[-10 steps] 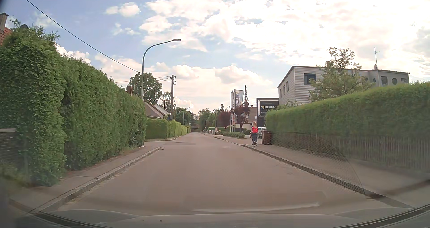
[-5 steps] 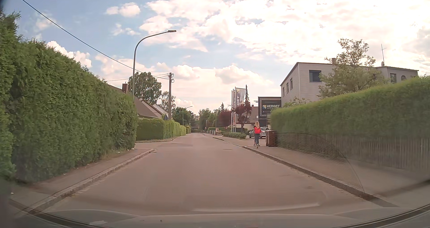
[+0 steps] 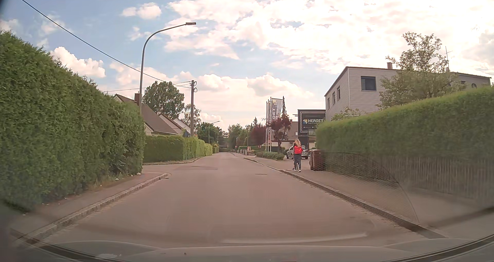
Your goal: Follow the waypoints while adhering to traffic rules and regulations
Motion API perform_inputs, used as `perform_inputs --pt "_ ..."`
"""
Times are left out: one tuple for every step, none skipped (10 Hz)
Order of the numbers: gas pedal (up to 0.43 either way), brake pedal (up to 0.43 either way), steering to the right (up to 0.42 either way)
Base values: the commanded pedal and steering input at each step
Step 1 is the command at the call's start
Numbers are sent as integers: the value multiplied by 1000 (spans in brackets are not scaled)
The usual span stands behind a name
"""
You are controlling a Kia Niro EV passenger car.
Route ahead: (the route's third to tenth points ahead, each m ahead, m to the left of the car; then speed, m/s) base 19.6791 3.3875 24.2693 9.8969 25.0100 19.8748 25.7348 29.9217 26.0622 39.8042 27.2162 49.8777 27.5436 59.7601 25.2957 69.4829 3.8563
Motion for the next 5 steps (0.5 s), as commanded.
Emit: perform_inputs --pt "0 24 -3" --pt "0 18 -2" --pt "0 24 -1" --pt "0 24 -1" --pt "0 24 -1"
